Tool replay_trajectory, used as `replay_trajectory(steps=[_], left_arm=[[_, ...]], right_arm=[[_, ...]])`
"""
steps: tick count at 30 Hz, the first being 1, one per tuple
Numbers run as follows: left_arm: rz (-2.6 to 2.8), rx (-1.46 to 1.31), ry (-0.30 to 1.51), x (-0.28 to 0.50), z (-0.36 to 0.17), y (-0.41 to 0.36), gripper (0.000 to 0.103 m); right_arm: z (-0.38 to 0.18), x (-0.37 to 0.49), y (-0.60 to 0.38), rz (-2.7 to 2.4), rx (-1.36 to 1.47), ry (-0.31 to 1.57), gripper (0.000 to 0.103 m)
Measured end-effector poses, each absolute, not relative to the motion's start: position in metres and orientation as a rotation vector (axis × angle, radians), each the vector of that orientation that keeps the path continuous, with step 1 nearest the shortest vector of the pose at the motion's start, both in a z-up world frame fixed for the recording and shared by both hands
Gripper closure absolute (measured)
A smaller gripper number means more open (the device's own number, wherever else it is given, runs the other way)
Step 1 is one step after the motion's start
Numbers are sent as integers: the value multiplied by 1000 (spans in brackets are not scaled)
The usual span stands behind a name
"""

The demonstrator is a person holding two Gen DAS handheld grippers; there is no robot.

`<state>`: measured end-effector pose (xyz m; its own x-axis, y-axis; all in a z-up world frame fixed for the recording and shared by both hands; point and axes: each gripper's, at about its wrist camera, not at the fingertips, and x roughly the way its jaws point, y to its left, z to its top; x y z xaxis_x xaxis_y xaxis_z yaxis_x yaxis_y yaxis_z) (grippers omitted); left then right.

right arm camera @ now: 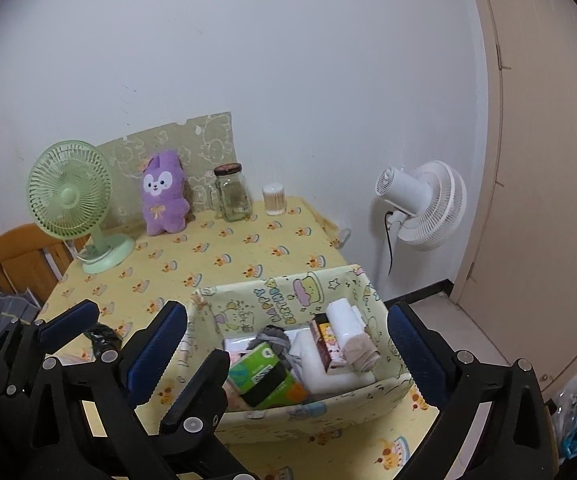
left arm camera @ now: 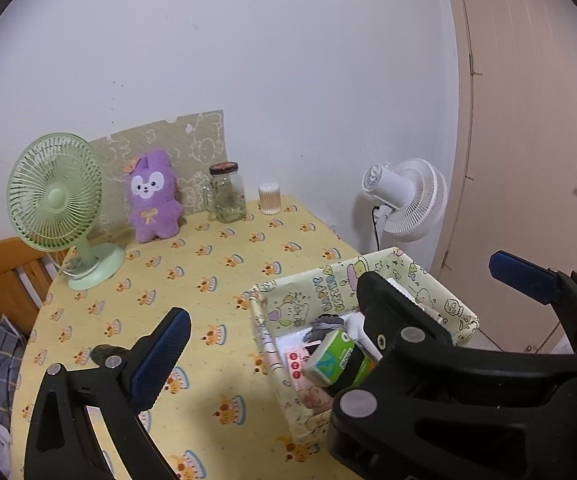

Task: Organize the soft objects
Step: 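Move both open tools back toward the black bundle and clear bag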

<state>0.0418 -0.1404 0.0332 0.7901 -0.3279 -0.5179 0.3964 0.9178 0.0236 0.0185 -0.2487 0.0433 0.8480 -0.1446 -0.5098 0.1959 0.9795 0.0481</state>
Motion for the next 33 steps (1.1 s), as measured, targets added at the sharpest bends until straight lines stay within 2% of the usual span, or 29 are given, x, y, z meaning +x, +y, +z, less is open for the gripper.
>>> replay_trajectory(steps=[17,33], left_arm=[[-328,117,503,29,47,-89,0],[-253,98,510,34,41,-48,0]], right_arm=[[60,10,-200,-128,77,494,1],[54,21,-156,-53,56,500,2]])
